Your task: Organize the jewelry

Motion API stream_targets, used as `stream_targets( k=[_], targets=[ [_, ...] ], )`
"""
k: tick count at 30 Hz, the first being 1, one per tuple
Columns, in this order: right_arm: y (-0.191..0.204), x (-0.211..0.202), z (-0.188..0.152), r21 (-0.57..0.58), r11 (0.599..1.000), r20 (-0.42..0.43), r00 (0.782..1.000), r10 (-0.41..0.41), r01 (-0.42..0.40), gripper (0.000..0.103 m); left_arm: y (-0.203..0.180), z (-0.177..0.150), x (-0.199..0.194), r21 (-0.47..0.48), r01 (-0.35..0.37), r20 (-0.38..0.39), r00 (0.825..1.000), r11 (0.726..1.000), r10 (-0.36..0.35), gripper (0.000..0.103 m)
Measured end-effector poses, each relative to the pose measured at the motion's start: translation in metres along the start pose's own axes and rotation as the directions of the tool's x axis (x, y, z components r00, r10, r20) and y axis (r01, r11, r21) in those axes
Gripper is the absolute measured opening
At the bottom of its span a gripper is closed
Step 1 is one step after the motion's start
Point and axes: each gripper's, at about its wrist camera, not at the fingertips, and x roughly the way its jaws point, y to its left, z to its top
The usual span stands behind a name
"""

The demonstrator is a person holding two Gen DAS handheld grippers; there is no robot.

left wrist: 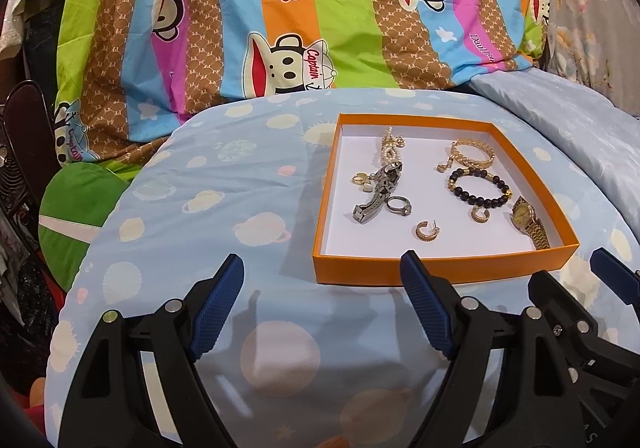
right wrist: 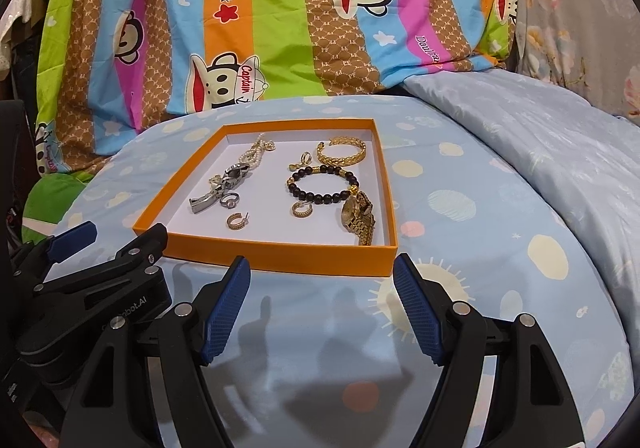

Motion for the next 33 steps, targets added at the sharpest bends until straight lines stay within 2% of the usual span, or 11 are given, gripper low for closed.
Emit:
stream_targets(
  k=[17, 33],
  targets=[
    [-0.0007, 0.0, 0.0, 0.003, 1.0, -0.002, 1.0, -0.02, 0.02, 0.073, -0.0019, 0.0002, -0.0035, 0.014, -0.029, 0.016, 0.999, 0.999, 0.029, 0.078],
    [-0.0016, -0.0018, -0.0002, 0.0, 1.0, 0.0, 1.0, -0.029, 0.029, 0.073, -0.0012, 0.0002, -0.0028, 0.014, -0.026, 0.01, 1.0, 1.0, 0.026, 0.078]
  ],
)
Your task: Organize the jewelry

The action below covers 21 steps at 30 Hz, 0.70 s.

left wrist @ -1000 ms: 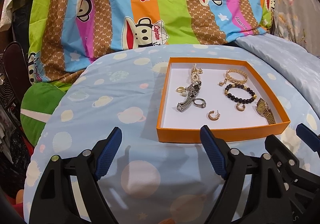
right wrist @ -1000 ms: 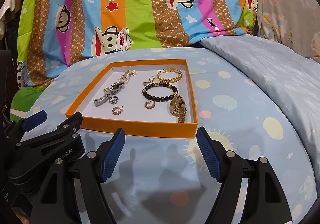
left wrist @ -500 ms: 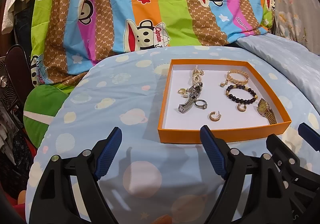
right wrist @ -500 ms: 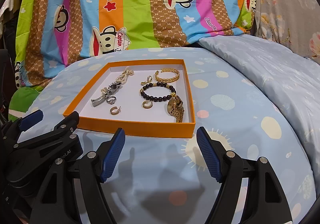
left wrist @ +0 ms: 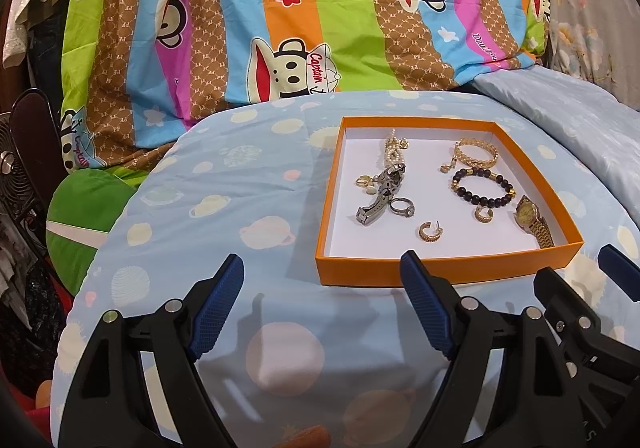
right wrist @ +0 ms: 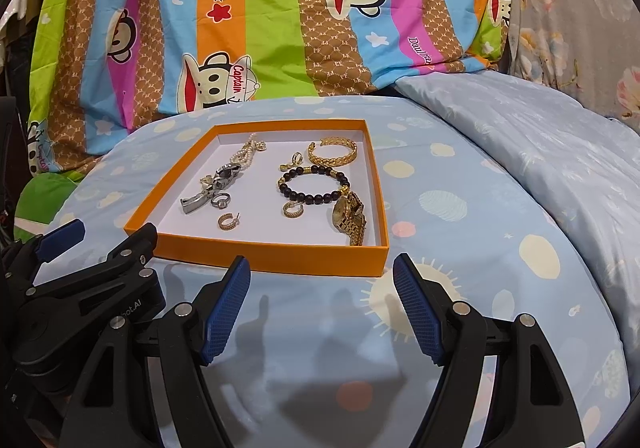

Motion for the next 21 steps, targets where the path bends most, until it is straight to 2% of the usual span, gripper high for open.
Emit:
stream_targets(
  k=[21],
  targets=[
    [-0.0005, -0.0005, -0.0004, -0.001, 1.0, 0.0, 1.0, -0.005, 0.005, 0.073, -0.0001, -0.0011, 0.0006, 0.003, -0.011, 0.003, 1.0, 1.0, 0.011, 0.078]
  ],
)
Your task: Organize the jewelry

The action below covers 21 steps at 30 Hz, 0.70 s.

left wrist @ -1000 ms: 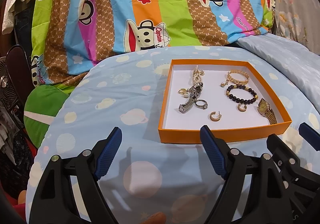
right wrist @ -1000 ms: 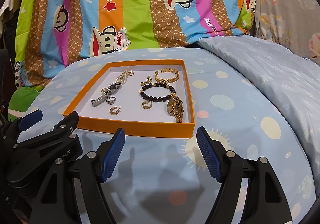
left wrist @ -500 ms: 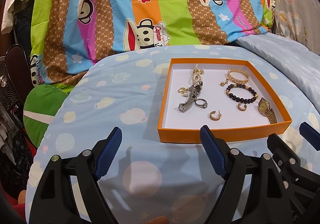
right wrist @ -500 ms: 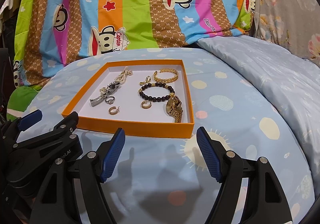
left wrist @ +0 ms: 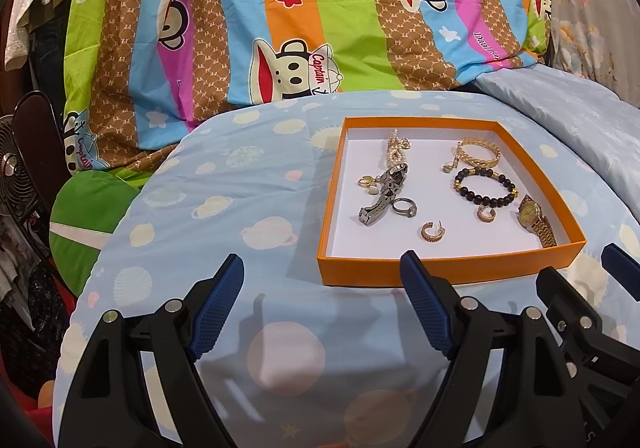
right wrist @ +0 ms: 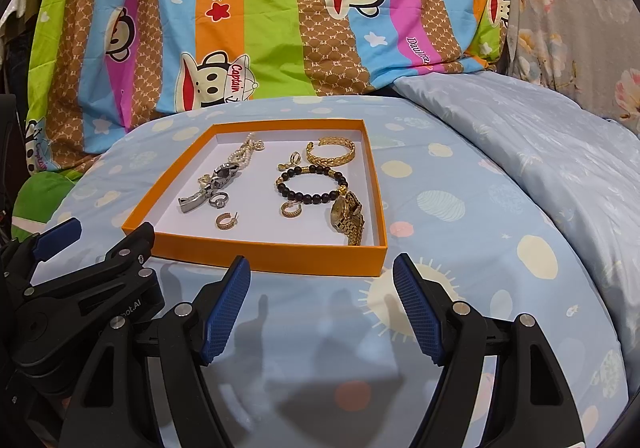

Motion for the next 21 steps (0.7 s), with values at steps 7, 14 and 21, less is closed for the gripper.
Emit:
stream_targets(
  k=[7, 14, 21],
  targets=[
    [0.0001, 0.0001, 0.0, 0.0, 1.0, 0.0, 1.0, 0.0, 0.0, 0.073, -0.0006, 0.0002, -0.0007, 0.003, -0.009, 0.002, 1.0, 1.0, 0.009, 0.078],
    [-0.0004, -0.0001, 0.0, -0.001, 1.0, -0.001, 1.0, -0.001, 0.001, 0.073, 0.0002, 0.0004, -0.0018, 0.007, -0.014, 0.008, 1.0, 1.0, 0.014, 0.076],
    [0.0005, 0.0001, 0.0003, -0.002, 1.0, 0.001, 1.0, -0.001, 0.001, 0.073, -0.0003, 0.0004, -0.0023, 0.008, -0.016, 0.009, 1.0, 1.0, 0.016, 0.076]
  ],
)
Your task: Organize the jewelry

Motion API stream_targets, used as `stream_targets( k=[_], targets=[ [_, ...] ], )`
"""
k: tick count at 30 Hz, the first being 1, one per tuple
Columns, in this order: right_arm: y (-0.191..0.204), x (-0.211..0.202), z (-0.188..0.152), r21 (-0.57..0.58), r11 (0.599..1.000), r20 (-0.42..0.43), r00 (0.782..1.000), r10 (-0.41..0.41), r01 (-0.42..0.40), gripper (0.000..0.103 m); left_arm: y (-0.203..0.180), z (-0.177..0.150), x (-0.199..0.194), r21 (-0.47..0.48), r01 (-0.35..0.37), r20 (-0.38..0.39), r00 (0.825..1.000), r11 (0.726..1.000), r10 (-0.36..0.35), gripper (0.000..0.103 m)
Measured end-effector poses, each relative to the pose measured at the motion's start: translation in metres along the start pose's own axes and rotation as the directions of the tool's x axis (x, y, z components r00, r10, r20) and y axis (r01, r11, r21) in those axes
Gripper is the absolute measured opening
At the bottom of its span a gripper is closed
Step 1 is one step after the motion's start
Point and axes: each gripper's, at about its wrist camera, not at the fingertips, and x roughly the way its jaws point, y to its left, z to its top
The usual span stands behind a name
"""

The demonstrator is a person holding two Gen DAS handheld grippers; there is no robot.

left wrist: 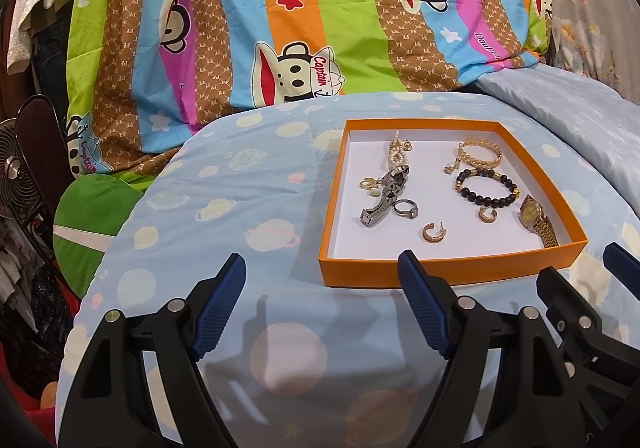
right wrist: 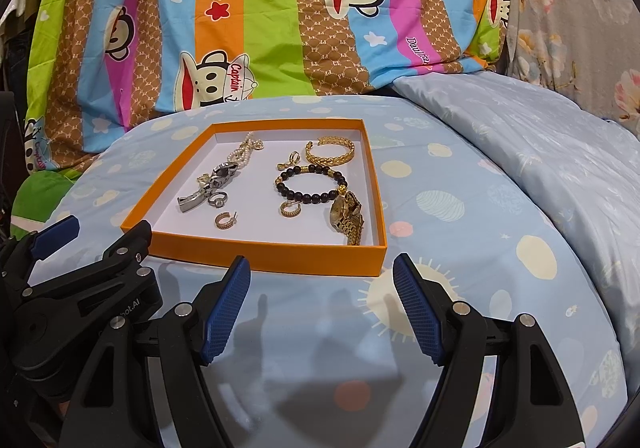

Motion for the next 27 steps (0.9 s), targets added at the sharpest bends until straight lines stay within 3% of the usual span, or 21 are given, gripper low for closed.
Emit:
stream_targets(
  k=[27],
  targets=[
    [-0.0048, -0.0015, 0.0007, -0.008, 0.999, -0.004, 0.999, -0.047, 0.047, 0.073, -0.0008, 0.0042, -0.0034, 0.015, -0.023, 0.01, 1.0, 1.0, 0.023, 0.075]
  ],
)
